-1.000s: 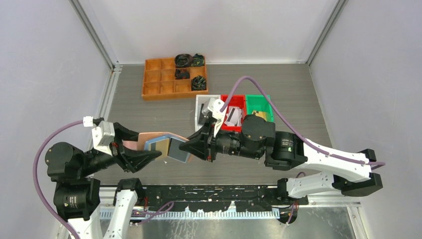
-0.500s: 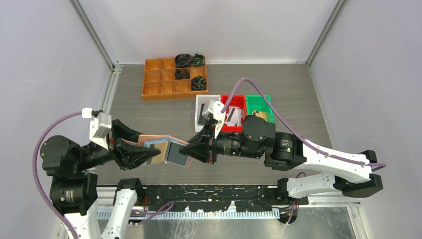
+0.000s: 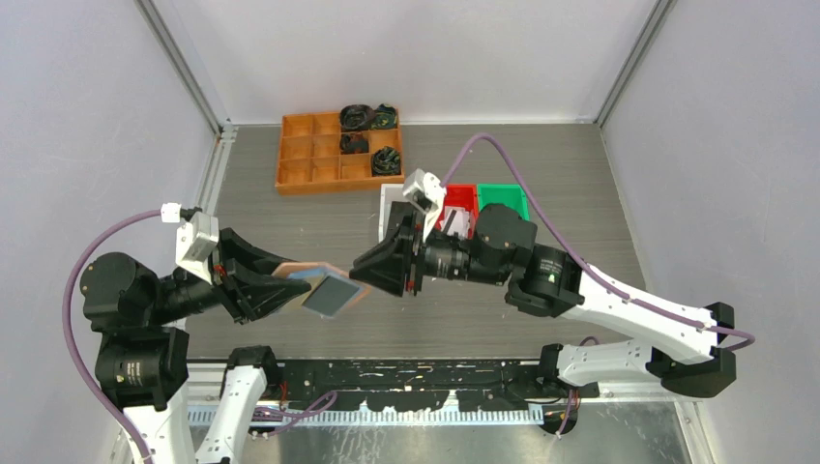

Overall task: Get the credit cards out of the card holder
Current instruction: Remove the credit card from the card holder.

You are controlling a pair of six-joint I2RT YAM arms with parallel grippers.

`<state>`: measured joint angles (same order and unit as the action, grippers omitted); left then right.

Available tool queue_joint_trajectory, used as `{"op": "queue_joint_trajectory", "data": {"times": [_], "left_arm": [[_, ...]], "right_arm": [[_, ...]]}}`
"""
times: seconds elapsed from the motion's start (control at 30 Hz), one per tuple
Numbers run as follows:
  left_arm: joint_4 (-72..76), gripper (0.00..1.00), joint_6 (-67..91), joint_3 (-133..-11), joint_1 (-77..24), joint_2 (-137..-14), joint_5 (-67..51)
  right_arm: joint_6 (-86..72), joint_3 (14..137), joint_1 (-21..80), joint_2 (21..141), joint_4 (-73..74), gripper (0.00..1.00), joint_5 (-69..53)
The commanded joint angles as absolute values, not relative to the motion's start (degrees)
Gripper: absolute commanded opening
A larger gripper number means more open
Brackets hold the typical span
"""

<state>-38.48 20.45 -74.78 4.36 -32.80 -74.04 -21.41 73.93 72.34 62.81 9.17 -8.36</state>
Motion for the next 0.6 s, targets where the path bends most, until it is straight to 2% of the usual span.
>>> {"op": "queue_joint_trajectory", "data": {"times": [0.0,0.07,0.1,0.2,0.23,0.3,0.37,0.47,0.57], "left_arm": [[-39.44,0.0,14.83,-77.27,4.3,-31.66,-73.21],[-43.08,0.0,8.45,-78.08,4.26,-30.35,-69.83],[-43.28,0.0,7.1,-77.83,4.3,-29.52,-67.61],[-45.62,0.0,3.74,-78.14,4.29,-29.49,-64.66],[-47.02,0.0,1.91,-78.61,4.28,-29.9,-65.18],[-48.61,0.0,-2.57,-79.12,4.25,-29.8,-65.71],[-49.77,0.0,-4.86,-80.19,4.35,-30.02,-65.95],[-55.04,0.0,-6.6,-84.78,4.29,-33.33,-68.41],[-55.11,0.0,-3.52,-86.62,4.31,-34.89,-70.94]], "right_arm": [[-27.64,77.95,67.01,65.33,2.35,0.29,-18.84],[-28.43,78.47,66.59,66.62,2.07,0.15,-20.88],[-29.0,78.11,66.62,66.73,1.4,0.11,-21.37],[-30.68,75.8,66.58,66.38,-2.23,0.12,-22.2],[-31.05,75.03,66.54,66.3,-3.37,0.19,-22.53],[-30.84,73.85,66.54,66.62,-4.96,0.4,-23.53],[-29.16,72.62,66.61,66.65,-6.49,0.52,-23.59],[-23.8,70.24,66.55,66.04,-10.19,0.76,-24.39],[-19.49,68.63,66.59,66.53,-13.75,0.89,-28.7]]}}
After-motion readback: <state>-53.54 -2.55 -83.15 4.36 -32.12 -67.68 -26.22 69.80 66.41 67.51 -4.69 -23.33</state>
